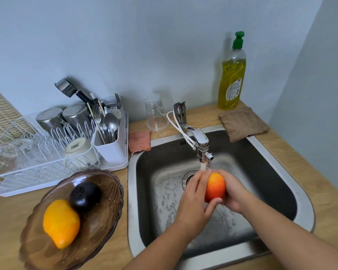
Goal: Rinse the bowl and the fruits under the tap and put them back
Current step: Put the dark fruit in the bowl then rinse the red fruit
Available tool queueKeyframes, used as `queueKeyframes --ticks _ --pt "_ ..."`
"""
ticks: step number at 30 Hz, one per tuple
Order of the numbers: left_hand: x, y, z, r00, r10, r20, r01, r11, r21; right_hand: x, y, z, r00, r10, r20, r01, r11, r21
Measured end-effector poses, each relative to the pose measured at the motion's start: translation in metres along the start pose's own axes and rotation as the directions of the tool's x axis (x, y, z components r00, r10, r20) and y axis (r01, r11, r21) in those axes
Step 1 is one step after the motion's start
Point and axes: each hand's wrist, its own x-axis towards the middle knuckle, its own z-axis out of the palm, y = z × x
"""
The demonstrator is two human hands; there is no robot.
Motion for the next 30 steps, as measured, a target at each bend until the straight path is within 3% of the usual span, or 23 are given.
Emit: queueKeyframes --ticks 2,4,7,9,11,14,17,19,22,24,27,30 --pt "0.003 0.0 -0.001 1.0 -0.026 -0.005 0.025 0.999 -0.031 0.001 0.003 0.001 0.999 0.018 0.047 -0.02 0.999 0.046" --pt "0.01 -0.001 -0.003 0.99 -0.142 -0.022 0.138 0.984 -0.109 -0.002 0.008 0.007 0.995 -0.072 0.069 0.068 0.996 0.056" --pt "0.022 -0.003 -0.009 0.925 -0.38 -0.003 0.363 0.886 -0.289 -0.01 0.017 0.016 0.951 -0.302 0.069 0.309 0.931 -0.195" --pt "0.027 -0.001 -0.013 0.865 -0.493 0.097 0.466 0.714 -0.522 -0.01 0.013 0.018 0.91 -0.405 0.086 0.406 0.836 -0.37" --pt "0.025 0.003 -0.013 0.848 -0.503 0.168 0.476 0.583 -0.659 -0.011 0.002 0.017 0.907 -0.412 0.089 0.398 0.77 -0.499" --pt "0.021 0.007 -0.005 0.858 -0.498 0.127 0.451 0.609 -0.652 -0.015 -0.005 0.012 0.941 -0.327 0.088 0.32 0.773 -0.547" --pt "0.024 0.007 -0.002 0.864 -0.495 0.095 0.443 0.656 -0.611 -0.021 0.003 0.012 0.928 -0.371 0.03 0.336 0.801 -0.495" --pt "0.026 0.012 -0.004 0.844 -0.506 0.181 0.482 0.564 -0.671 -0.021 0.004 0.012 0.888 -0.459 -0.021 0.392 0.781 -0.486" --pt "0.025 0.016 -0.009 0.823 -0.491 0.287 0.499 0.381 -0.778 -0.02 -0.001 0.01 0.842 -0.538 0.034 0.475 0.711 -0.518" --pt "0.024 0.008 -0.011 0.837 -0.503 0.217 0.458 0.425 -0.781 -0.02 -0.001 0.008 0.849 -0.519 0.104 0.493 0.705 -0.51" --pt "0.021 -0.003 -0.011 0.859 -0.505 0.081 0.451 0.672 -0.588 -0.02 0.005 0.006 0.896 -0.416 0.154 0.435 0.755 -0.492" --pt "0.013 -0.002 -0.009 0.894 -0.448 0.013 0.396 0.776 -0.491 -0.021 0.01 0.004 0.907 -0.378 0.185 0.416 0.739 -0.531"
